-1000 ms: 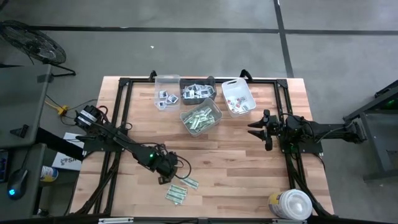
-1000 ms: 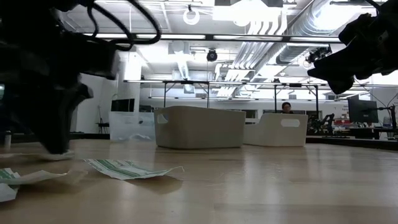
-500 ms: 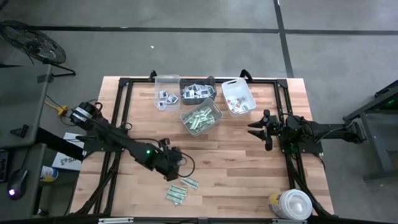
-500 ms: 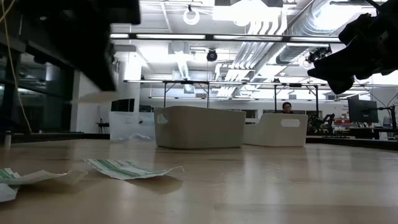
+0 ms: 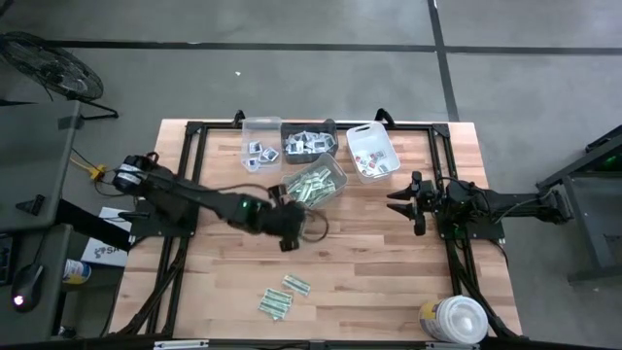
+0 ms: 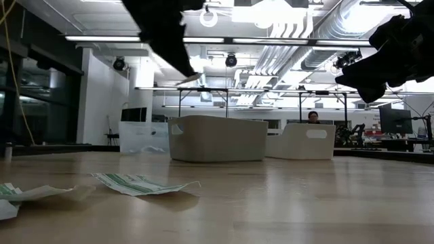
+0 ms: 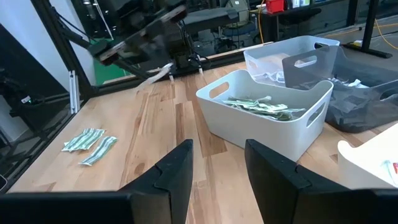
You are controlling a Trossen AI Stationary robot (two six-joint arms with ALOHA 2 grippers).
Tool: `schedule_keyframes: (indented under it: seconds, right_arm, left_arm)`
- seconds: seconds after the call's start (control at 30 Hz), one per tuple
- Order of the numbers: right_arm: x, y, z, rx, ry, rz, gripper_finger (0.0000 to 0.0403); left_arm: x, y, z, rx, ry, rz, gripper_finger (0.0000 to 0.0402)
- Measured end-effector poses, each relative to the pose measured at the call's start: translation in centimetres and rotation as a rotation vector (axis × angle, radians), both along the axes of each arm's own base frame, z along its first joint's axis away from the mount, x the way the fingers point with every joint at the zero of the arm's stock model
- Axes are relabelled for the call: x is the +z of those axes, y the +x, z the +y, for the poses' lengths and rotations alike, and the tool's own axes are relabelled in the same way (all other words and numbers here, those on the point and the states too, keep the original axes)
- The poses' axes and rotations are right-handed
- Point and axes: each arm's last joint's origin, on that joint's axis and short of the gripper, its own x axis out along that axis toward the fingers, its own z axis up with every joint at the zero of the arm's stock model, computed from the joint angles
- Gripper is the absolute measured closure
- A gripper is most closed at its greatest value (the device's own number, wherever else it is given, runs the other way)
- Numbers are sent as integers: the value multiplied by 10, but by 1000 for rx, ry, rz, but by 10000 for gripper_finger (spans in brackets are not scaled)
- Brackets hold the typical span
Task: Pick & Place First Aid Supplies
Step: Put the bandage pack into the gray bin
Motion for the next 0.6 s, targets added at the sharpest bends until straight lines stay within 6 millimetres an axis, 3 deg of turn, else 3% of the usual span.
schedule_keyframes:
  seconds: [0.23, 0.6]
  right_arm:
    - [0, 0, 0, 0, 0, 0, 263]
    - [0, 0, 0, 0, 0, 0, 263]
  left_arm:
    - [11, 16, 47, 7, 67, -36, 401]
    - [11, 16, 101, 272, 47, -85, 401]
